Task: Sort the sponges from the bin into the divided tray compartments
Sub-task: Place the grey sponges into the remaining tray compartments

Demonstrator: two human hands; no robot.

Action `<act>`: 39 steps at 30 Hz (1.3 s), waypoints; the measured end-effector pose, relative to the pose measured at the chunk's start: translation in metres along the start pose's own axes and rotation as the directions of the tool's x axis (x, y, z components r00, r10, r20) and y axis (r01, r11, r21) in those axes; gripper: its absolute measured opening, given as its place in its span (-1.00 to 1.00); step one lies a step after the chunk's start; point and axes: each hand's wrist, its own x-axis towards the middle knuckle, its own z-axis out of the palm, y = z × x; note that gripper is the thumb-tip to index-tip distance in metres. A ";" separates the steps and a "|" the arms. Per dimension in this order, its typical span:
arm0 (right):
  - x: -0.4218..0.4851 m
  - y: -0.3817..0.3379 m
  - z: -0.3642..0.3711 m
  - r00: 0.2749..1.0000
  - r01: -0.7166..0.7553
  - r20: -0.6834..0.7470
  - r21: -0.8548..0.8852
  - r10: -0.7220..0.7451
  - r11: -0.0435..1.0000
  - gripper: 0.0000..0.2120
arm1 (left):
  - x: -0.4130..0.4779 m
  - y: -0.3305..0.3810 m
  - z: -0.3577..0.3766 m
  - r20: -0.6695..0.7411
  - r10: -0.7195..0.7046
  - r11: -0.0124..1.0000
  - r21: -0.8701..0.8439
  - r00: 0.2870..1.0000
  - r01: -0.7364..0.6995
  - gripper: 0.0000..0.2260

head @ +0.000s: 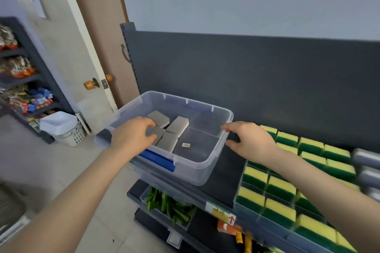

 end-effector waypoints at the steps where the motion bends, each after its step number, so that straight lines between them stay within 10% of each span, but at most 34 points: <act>1: 0.007 -0.004 0.003 1.000 0.008 0.011 -0.004 -0.008 1.000 -0.57 | 0.003 -0.006 0.002 0.000 -0.004 1.000 -0.011 1.000 0.004 -0.65; 21: 0.201 -0.021 0.067 0.972 0.126 0.190 0.060 -0.136 0.990 -0.66 | 0.157 -0.088 0.007 0.092 -0.083 0.994 0.079 0.992 0.076 -0.67; 39: 0.225 -0.024 0.111 0.950 -0.052 0.311 0.028 0.040 0.998 -0.64 | 0.234 -0.115 0.109 0.572 0.081 0.981 0.100 0.816 -0.168 -0.42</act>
